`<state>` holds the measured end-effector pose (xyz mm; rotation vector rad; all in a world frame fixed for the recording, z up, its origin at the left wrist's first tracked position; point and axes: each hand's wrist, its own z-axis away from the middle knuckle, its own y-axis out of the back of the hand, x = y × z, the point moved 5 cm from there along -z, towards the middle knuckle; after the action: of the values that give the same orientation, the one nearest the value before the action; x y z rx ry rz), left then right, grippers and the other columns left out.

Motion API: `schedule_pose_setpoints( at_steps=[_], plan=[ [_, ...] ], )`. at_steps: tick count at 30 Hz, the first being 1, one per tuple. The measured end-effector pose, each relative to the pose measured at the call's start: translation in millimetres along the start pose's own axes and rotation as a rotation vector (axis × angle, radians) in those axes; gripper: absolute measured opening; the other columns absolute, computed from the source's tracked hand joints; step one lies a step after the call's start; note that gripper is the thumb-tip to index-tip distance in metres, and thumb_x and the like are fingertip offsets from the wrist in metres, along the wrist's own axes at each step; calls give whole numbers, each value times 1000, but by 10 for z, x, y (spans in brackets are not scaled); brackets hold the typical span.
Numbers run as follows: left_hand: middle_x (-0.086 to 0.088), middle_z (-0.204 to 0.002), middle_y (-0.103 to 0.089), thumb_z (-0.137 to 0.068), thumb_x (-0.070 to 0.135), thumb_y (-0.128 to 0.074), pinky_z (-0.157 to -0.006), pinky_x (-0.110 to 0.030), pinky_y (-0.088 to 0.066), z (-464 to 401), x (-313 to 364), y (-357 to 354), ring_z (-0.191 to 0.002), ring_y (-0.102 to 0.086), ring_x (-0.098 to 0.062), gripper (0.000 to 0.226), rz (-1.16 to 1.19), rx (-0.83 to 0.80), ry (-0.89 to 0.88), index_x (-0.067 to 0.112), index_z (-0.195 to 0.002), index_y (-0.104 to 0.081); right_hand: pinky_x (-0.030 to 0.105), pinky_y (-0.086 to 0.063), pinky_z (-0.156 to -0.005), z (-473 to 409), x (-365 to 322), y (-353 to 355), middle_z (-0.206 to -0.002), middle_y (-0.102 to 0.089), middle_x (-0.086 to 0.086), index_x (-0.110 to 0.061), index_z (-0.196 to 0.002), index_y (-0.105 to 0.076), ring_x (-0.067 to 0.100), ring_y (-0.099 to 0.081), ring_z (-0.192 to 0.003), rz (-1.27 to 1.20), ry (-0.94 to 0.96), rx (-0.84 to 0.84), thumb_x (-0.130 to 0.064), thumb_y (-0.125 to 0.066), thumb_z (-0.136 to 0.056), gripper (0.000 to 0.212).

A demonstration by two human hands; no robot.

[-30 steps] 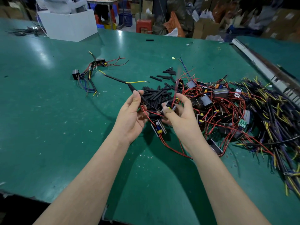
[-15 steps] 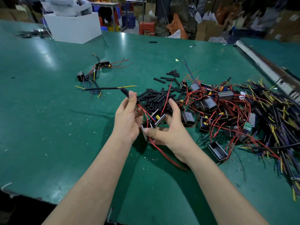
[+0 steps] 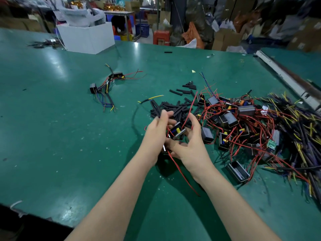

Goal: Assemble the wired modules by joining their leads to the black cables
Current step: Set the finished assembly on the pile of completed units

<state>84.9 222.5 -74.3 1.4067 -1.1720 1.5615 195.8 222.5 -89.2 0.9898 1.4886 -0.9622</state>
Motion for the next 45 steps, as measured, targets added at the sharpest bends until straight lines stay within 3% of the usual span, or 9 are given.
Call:
schedule_pose_setpoints(
  at_steps=[7,9,13,20,25,31,36,39,45],
  plan=[
    [7,-99,-62,-98,21,-51,-93,-34,-50,160,24,-99,-92,-60,-3,12,-29,-98,-97,28,-106,-58,45,-53,-92,-43,51,75,-114,-62,-11,-36,-127,-38,15,-66,-100,92,-1,68,-15,-74,-82,61],
    [6,-99,-64,-101,22,-43,-86,-29,-51,188,54,-98,-89,-61,-4,15,-8,-65,-139,26,-102,-58,45,-56,-83,-48,63,60,-104,-66,-9,-35,-119,-46,17,-68,-92,108,-11,47,-20,-73,-83,48],
    [5,-94,-70,-103,23,-37,-75,-29,-53,146,88,5,-84,-65,-9,22,86,27,-137,21,-94,-57,21,-54,-58,-48,74,31,-92,-70,-17,-40,-110,-46,5,-69,-77,87,-37,-10,-21,-67,-89,36],
    [3,-88,-72,-103,26,-38,-55,-28,-52,118,50,30,-73,-67,-13,21,124,-27,-91,20,-90,-53,22,-50,-54,-58,50,50,-91,-66,-8,-31,-106,-46,3,-66,-62,141,-24,-13,-17,-64,-91,27],
    [2,-87,-72,-103,22,-38,-66,-26,-55,107,79,69,-80,-67,-13,20,53,35,-180,17,-90,-53,27,-49,-63,-52,73,10,-96,-64,-8,-39,-129,-23,4,-66,-61,193,-35,-19,-23,-62,-91,57],
    [6,-85,-72,-103,25,-38,-76,-30,-51,116,93,81,-82,-65,-8,21,-17,55,-189,22,-94,-56,20,-46,-53,-74,55,24,-106,-60,2,-35,-145,-15,4,-65,-60,181,-45,-15,-24,-62,-91,73],
    [3,-87,-73,-103,23,-39,-84,-41,-54,117,118,108,-86,-67,-15,20,45,62,-177,19,-97,-58,13,-45,-51,-44,-32,-22,-99,-60,1,-55,-130,-15,3,-62,-56,160,37,-32,-11,-62,-91,75],
    [4,-81,-70,-103,20,-38,-82,-33,-53,106,134,111,-82,-66,-11,20,10,87,-223,19,-97,-57,13,-45,-52,-32,-71,-37,-99,-59,1,-68,-120,-14,7,-63,-58,191,81,-42,-4,-58,-92,82],
    [6,-72,-67,-102,18,-39,-78,-26,-48,-37,177,269,-76,-63,-7,21,-6,205,-194,19,-93,-57,18,-43,-57,-27,-12,-38,-90,-58,-4,-65,-125,-14,8,-64,-59,338,80,-43,-5,-56,-93,80]
  ],
)
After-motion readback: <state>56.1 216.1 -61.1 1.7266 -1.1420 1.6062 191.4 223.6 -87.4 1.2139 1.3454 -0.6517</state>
